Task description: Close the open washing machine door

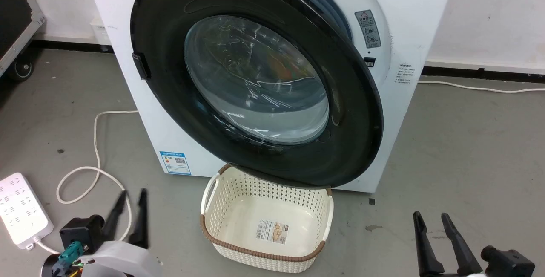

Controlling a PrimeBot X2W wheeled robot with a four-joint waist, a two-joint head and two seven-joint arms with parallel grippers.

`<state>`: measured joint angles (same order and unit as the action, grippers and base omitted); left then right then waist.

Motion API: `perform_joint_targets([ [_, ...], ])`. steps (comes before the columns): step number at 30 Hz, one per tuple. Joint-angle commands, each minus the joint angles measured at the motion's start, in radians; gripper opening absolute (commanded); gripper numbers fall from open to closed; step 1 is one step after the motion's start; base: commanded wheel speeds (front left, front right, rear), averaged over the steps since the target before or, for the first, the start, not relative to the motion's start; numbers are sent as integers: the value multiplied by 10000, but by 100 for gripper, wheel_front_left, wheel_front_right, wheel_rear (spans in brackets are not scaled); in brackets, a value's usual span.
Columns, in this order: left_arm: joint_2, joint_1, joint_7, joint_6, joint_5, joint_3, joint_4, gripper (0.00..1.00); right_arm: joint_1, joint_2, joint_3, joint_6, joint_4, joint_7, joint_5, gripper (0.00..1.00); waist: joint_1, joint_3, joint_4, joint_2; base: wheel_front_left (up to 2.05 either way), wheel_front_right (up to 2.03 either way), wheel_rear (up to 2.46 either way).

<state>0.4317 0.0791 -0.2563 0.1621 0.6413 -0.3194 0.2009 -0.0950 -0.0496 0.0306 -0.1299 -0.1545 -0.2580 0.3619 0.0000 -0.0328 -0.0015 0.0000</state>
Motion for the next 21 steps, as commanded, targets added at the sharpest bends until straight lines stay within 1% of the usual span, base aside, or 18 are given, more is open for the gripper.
perform_joint_targets([
  [1,9,-3,-54,60,-109,-29,-42,100,-54,-6,18,-8,-36,-38,21,100,0,6,10,0,0,0,0],
  [7,-10,-35,-54,182,-239,44,-283,100,15,-6,-19,-8,-105,-38,5,100,0,41,46,0,0,0,0],
  [8,-13,-55,-54,194,-268,61,-320,100,33,-6,-23,-8,-128,-38,0,79,0,48,52,0,0,0,0],
  [9,-26,-76,-54,211,-298,84,-365,100,58,-6,-36,-8,-151,-38,2,35,0,54,57,0,0,0,0],
  [10,-48,-98,-54,228,-323,116,-412,100,85,-6,-50,-8,-182,-38,12,0,0,61,63,0,0,0,0],
  [16,-201,-229,-54,237,-431,333,-631,100,723,-6,-19,-8,-297,17,-169,0,0,166,82,0,0,0,0],
  [21,-303,-266,-55,177,-533,476,-796,100,1855,-6,624,-8,-490,502,-283,0,0,392,172,0,0,0,0],
])
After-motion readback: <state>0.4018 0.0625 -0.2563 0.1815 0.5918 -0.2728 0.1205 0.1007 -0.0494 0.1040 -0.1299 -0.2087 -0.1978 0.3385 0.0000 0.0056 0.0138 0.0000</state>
